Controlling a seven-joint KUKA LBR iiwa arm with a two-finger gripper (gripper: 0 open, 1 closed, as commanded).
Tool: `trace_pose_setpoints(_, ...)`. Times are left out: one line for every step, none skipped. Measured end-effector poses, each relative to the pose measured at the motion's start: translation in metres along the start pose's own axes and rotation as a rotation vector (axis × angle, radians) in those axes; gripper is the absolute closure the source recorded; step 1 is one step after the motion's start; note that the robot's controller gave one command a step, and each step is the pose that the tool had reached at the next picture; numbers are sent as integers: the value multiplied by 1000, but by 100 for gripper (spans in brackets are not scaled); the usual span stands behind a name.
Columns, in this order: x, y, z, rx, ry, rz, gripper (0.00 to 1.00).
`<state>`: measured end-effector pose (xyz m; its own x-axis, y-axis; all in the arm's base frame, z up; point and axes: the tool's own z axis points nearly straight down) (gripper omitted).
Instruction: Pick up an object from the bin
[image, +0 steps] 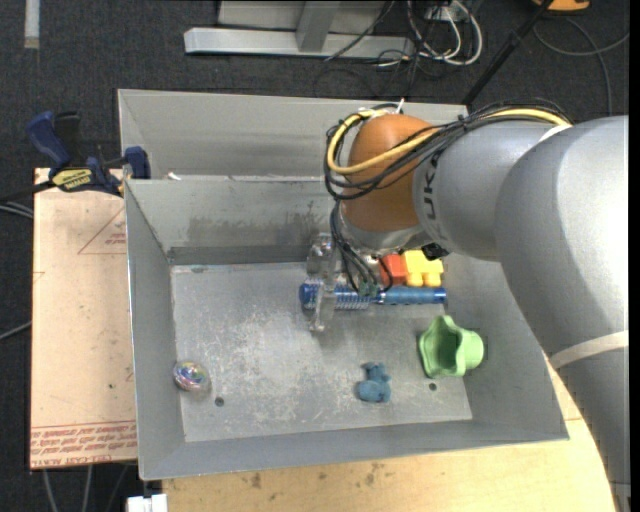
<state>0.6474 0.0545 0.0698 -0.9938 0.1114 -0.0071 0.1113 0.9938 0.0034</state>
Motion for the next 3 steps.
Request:
trace_pose_setpoints(2, 0, 0, 1, 6, 1, 100)
trace_pose_setpoints(79, 15, -125, 0, 3, -39, 100)
trace_pose_setpoints(77, -5, -179, 2, 0, -96, 100)
